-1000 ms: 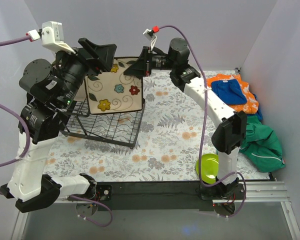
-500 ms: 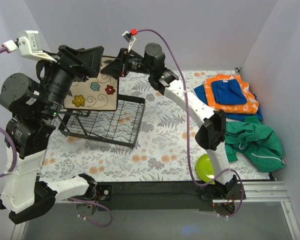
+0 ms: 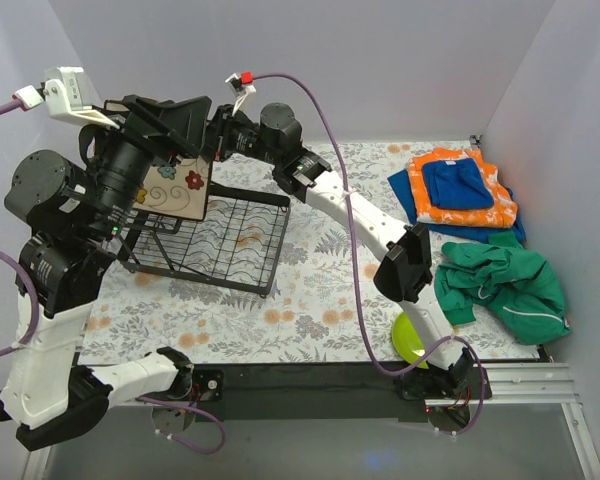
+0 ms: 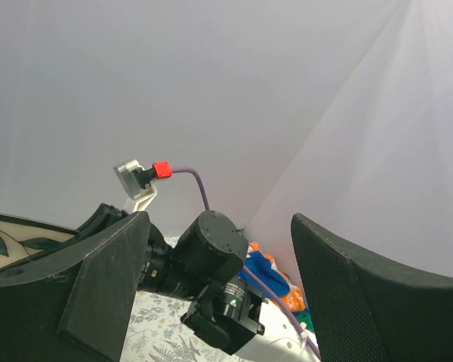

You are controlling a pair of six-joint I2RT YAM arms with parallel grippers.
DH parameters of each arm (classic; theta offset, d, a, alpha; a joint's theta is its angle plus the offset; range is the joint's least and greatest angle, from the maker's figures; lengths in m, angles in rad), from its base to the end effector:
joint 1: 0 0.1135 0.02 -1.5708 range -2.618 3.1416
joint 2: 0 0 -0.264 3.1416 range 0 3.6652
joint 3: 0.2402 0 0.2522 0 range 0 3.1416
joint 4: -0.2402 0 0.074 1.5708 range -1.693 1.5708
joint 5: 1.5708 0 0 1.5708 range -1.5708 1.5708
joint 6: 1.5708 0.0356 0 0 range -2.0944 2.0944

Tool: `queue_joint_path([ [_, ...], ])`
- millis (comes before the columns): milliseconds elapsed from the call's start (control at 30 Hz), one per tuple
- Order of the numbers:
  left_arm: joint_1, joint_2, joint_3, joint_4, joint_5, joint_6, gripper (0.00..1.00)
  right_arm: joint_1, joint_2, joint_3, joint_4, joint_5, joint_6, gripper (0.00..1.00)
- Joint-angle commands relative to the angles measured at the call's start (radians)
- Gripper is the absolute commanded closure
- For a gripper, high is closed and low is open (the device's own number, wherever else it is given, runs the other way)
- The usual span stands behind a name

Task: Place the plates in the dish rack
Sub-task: Insert the plate into the dish rack

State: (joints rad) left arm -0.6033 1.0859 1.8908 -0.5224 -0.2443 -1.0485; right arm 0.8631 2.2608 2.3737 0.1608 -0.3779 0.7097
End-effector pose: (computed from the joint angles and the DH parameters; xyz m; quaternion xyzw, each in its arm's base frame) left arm 0.1101 -0.0654 0.5955 -0.2266 0.5598 -0.5339 0.5918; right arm 0.3331 0.4096 0.4333 -0.1947 0.5801 0.6342 0.4727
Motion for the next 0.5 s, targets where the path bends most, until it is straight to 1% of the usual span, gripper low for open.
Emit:
queue_joint_path([
  [0,0.005,-0.015,0.001,0.033,-0.003,-0.005,0.26,0.019,-0.029,0.128,0.305,0.161,-0.01,0.99],
  [467,0.005,-0.037,-0.064,0.045,-0.001,-0.044,0.26,0.04,0.017,0.154,0.393,0.307,-0.125,0.99],
])
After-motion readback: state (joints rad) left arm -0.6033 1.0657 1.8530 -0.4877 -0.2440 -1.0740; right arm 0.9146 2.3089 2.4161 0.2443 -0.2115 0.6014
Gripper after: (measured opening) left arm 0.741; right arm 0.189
